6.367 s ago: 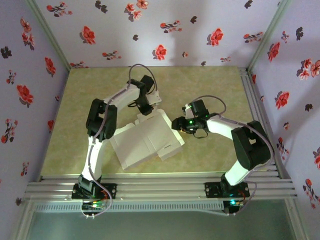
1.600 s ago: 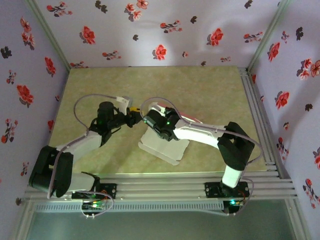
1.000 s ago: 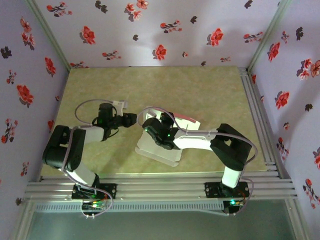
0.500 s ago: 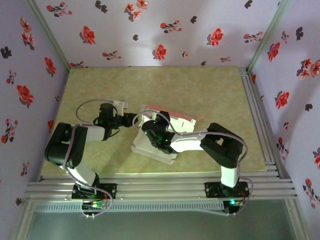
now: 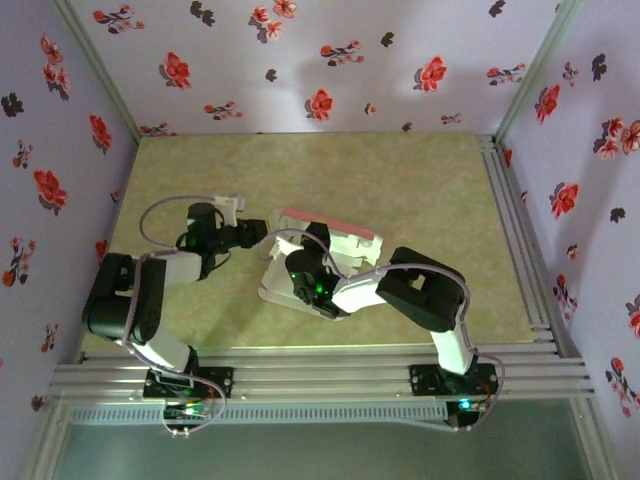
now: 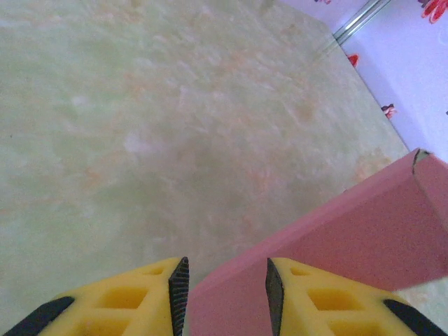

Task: Fold the paper box

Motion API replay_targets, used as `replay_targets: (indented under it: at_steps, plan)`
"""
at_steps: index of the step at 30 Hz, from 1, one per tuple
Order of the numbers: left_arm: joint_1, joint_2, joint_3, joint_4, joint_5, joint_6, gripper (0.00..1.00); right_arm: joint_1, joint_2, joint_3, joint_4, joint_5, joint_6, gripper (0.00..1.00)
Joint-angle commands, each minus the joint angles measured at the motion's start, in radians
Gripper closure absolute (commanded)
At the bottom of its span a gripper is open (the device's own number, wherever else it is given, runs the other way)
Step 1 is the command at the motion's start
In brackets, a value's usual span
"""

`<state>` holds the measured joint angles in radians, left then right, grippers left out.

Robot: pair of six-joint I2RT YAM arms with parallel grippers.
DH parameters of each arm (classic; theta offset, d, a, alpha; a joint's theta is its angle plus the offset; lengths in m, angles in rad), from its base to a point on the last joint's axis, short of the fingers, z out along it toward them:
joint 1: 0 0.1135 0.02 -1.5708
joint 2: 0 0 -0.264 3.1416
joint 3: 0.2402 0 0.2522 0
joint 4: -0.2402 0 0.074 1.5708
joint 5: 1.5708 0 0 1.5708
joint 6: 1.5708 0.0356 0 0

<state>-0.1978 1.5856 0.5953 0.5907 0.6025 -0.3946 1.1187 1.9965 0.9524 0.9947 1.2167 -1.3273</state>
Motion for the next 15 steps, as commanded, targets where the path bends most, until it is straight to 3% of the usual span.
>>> replay_targets:
  at_steps: [1,15]
  plan:
    - [0.008,-0.028,-0.008,0.012,-0.013,-0.007,0.63,0.010,0.018,-0.013,0.146,0.035,-0.065,0.88]
    - [0.041,-0.067,-0.043,0.014,-0.026,0.002,0.63,0.032,0.074,-0.070,0.286,0.056,-0.120,0.87]
